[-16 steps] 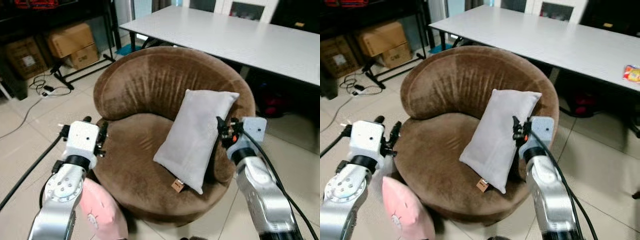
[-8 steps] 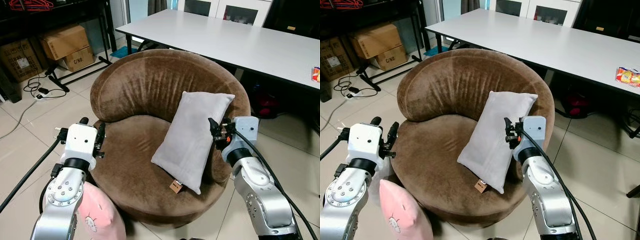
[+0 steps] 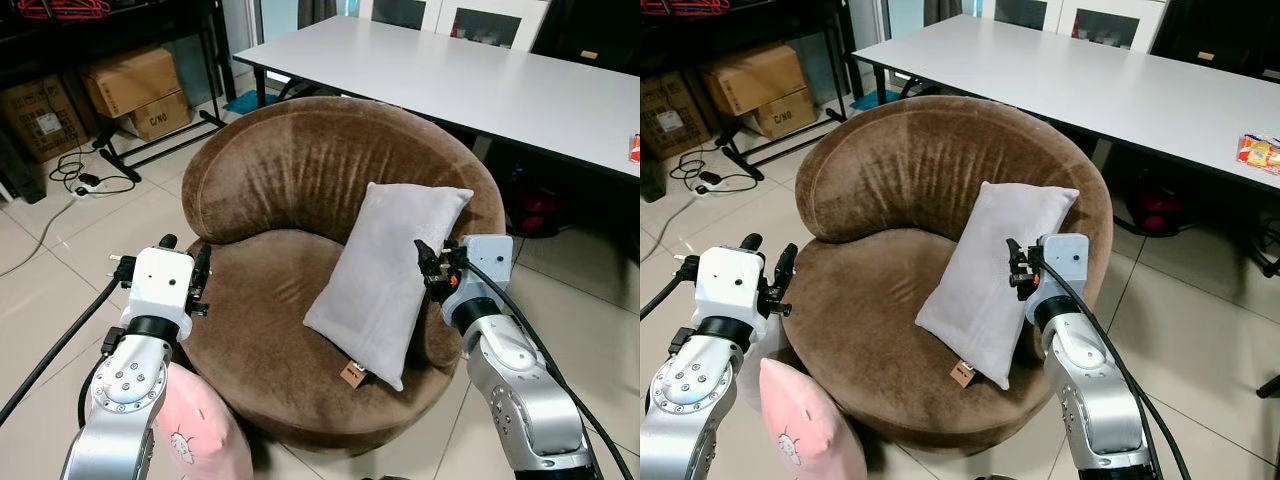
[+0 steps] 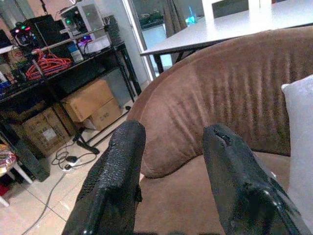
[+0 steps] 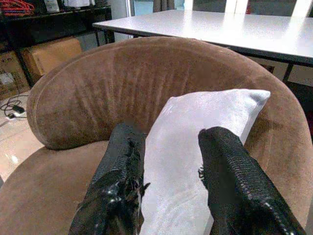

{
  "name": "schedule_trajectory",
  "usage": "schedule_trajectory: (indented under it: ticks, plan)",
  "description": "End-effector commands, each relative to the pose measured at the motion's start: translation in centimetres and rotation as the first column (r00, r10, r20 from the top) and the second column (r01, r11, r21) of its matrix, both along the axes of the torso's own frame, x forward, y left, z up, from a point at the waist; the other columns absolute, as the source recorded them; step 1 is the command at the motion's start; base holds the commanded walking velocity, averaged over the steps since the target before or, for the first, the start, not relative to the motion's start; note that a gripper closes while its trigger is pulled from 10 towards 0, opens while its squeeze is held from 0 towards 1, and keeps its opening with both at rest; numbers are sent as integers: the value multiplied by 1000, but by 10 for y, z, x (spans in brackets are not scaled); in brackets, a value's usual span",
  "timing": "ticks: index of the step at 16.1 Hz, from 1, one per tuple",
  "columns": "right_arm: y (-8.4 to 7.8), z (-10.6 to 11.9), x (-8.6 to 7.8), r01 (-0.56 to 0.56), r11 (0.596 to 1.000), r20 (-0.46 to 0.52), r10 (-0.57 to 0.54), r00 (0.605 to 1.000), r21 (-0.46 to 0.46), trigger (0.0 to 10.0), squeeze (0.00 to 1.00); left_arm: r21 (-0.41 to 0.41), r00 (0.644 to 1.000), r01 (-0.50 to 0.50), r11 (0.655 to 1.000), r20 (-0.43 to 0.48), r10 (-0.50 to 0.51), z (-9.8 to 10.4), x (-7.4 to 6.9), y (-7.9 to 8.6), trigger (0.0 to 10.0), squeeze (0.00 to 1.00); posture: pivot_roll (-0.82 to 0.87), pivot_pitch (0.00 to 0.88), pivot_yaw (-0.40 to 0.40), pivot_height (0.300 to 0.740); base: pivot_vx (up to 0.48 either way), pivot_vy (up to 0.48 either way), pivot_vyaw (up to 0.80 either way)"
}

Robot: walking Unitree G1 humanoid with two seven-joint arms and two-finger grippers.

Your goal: Move the pillow to the sofa from floor

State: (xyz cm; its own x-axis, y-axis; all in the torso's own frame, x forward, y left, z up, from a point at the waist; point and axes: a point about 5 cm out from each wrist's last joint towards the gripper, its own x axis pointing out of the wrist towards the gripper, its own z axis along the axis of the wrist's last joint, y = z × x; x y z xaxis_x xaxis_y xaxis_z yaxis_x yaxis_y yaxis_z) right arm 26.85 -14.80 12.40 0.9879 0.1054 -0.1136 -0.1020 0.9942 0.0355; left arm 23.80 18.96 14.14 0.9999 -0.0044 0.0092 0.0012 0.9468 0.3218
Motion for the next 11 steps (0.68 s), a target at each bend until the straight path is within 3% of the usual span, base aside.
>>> schedule_trajectory:
  ticks: [1,8,11]
  plan:
    - [-2,5,1,15,1000,13,-15,1000,-7,10000,0,7,1000,-12,1000,8,12,3,1,1,10000,0,-59,0,10,740,-281,0,0]
    - [-3,6,2,26,1000,13,-26,1000,-13,10000,0,8,1000,-11,1000,7,11,3,5,0,10000,0,-73,0,24,740,-301,0,0]
    - [-3,7,3,30,999,13,-29,999,-19,10000,0,8,1000,-17,1000,7,17,2,7,2,10000,0,-76,0,25,740,0,0,0]
